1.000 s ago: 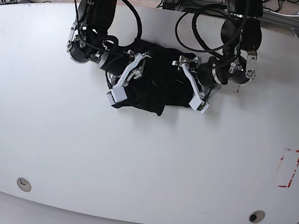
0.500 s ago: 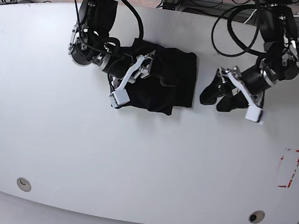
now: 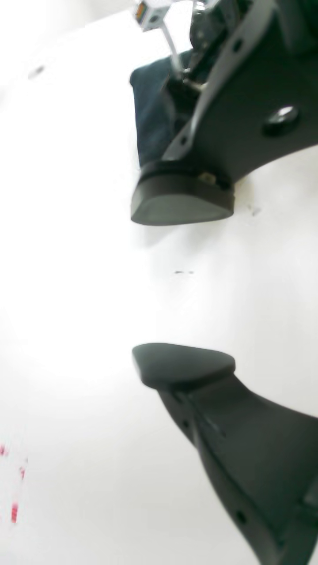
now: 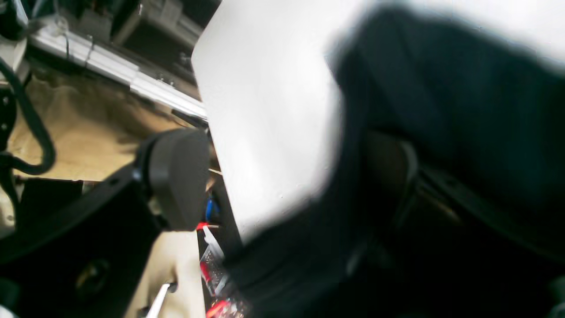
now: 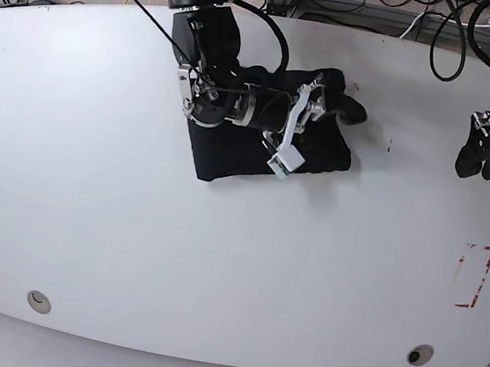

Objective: Fold the T-shirt properly

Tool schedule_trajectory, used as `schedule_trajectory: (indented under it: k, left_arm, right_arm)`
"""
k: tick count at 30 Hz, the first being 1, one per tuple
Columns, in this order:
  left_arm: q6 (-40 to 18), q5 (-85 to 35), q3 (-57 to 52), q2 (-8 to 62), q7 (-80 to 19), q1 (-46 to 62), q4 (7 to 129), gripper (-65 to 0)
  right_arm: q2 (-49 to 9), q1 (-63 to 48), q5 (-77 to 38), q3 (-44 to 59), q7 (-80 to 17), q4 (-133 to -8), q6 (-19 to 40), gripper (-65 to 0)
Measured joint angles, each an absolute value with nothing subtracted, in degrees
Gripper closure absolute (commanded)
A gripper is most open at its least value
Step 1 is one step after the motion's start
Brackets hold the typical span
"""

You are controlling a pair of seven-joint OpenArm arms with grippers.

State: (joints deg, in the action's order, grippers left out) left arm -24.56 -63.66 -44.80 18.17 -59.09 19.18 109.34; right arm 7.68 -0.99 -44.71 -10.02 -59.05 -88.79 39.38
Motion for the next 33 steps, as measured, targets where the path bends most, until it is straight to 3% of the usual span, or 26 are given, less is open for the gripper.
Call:
schedule_trajectory:
  k: [4,9,19,22,24,27,33]
  left_arm:
    - [-24.8,-64.3,-44.3,18.3,-59.1,20.4,109.5,-39.0]
    - [-24.5,-61.3,-38.1,18.8,-59.0,20.9,109.5,-39.2]
    - [-24.6,-55.8,-16.0,18.5,-58.1,15.5,109.6,-39.2]
    - [-24.6,-50.3,-10.6,15.9,-58.2,14.3,109.6,-39.2]
    - [-24.6,-46.5,-7.2,13.2,-59.5,13.6,109.4,-39.2]
    - [-24.9,-42.2,-2.2,10.7,-58.9,13.0,109.5,-39.2]
    - [-25.0,-30.2,7.9,7.7,-59.0,10.6,109.3,-39.2]
  right_arm:
    - [8.3,0.9,-45.9,-12.4,-58.1,-89.3,39.5,-50.3]
    - [7.7,1.6,-45.1,-7.6,-58.7,-90.6,39.2,-50.3]
    - [-1.7,-1.2,-52.3,1.7,-59.1,-97.8,39.1,-49.1]
    - [-3.4,-1.7,-53.7,4.5,-59.2,-98.2,39.6,-39.6]
    - [-4.8,-1.8,-53.0,7.2,-59.2,-98.2,39.6,-27.1]
    - [-7.4,-1.8,-53.2,9.4,-59.0,-98.2,39.5,-14.6]
    - [-9.4,1.6,-47.6,9.3,-59.4,-92.6,39.0,-16.5]
